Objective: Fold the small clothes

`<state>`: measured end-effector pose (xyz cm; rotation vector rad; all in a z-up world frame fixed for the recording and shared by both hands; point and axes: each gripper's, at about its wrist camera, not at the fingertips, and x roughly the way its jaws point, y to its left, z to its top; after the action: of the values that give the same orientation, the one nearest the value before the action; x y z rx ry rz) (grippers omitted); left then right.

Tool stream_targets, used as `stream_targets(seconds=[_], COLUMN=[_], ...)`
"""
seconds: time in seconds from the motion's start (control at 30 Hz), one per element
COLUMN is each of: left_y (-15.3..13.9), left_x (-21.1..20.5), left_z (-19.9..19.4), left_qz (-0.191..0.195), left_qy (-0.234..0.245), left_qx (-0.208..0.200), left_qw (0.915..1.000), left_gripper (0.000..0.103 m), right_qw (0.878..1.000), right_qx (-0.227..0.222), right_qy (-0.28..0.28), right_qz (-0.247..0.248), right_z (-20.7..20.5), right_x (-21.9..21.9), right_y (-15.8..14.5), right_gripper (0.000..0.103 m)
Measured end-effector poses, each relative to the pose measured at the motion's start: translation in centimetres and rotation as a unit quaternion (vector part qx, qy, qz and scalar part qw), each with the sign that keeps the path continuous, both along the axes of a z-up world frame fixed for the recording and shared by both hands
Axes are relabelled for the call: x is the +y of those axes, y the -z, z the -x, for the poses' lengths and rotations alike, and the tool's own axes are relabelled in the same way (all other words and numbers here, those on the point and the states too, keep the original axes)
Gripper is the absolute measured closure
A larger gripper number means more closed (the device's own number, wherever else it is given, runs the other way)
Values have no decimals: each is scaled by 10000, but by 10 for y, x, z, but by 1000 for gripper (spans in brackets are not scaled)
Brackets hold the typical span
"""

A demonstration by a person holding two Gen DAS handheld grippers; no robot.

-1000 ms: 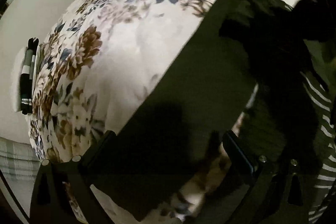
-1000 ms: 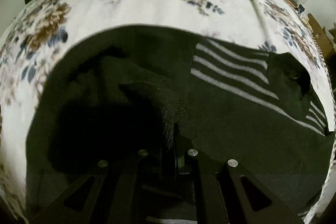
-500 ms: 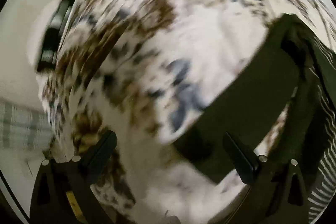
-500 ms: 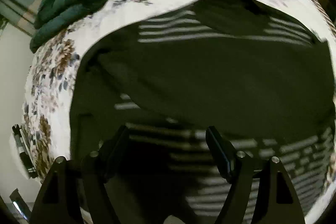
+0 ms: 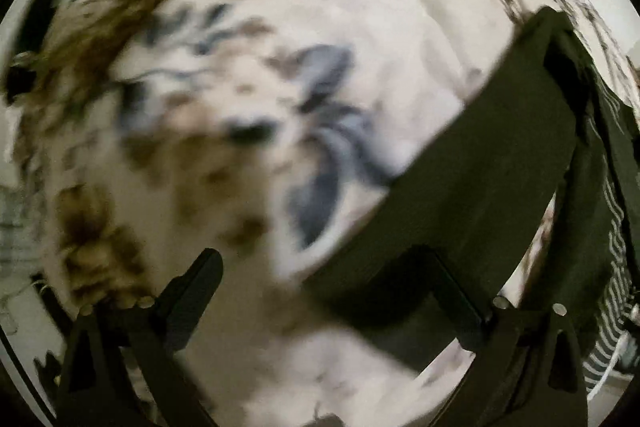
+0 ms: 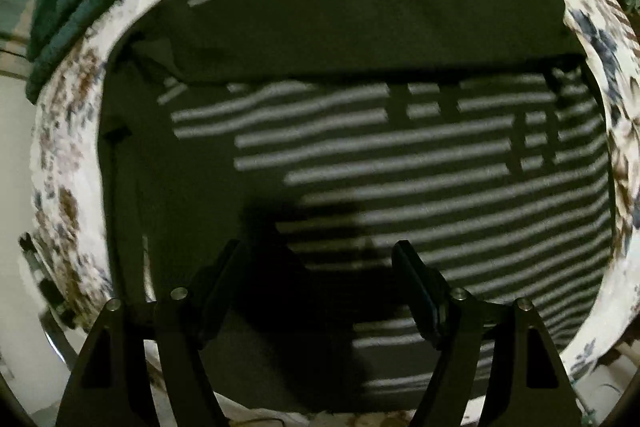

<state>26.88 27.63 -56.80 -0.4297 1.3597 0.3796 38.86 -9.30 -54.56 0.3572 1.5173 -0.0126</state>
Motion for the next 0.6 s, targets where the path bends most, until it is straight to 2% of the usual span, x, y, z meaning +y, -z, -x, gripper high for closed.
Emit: stream_targets(seconds=[0.07, 0.1, 0.13, 0.17, 0.23, 0.27, 0.47, 0.5, 0.6], left_y=[5, 0, -5, -11, -24, -29, -73, -75, -76], left_x=[-7, -11, -13, -11, 3, 10, 92, 110, 136], left_z=[-13, -17, -19, -19, -14, -13, -18, -22, -29], left_qz=[-29, -172, -289, -336, -84, -36, -839, -832, -231], left_qy=[216, 319, 399, 421, 253, 173, -399, -474, -463], left_qx=[-43, -172, -235, -279, -485, -548, -934, -975, -1164], left_qw=[9998, 9992, 9985, 9982, 9985, 9983, 9913, 9906, 9918], left_gripper=[51, 65, 87, 95, 98, 103, 103, 103, 103], right_qw=[9999, 9998, 9997, 9996, 9995, 9995, 9993, 9993, 9991], right_qx=[93, 98, 102, 91, 76, 68, -107, -126, -141], right_qy=[-53, -86, -124, -164, -219, -245, -363, -356, -333], right_qz=[85, 141, 200, 231, 230, 207, 4, -49, -203], right_z=[5, 6, 6, 7, 5, 3, -12, -15, -21], right_x=[3, 5, 8, 12, 20, 25, 53, 58, 72], right_y=[7, 9, 10, 11, 13, 13, 4, 3, 0], right_gripper=[26, 26, 26, 26, 26, 26, 26, 26, 26])
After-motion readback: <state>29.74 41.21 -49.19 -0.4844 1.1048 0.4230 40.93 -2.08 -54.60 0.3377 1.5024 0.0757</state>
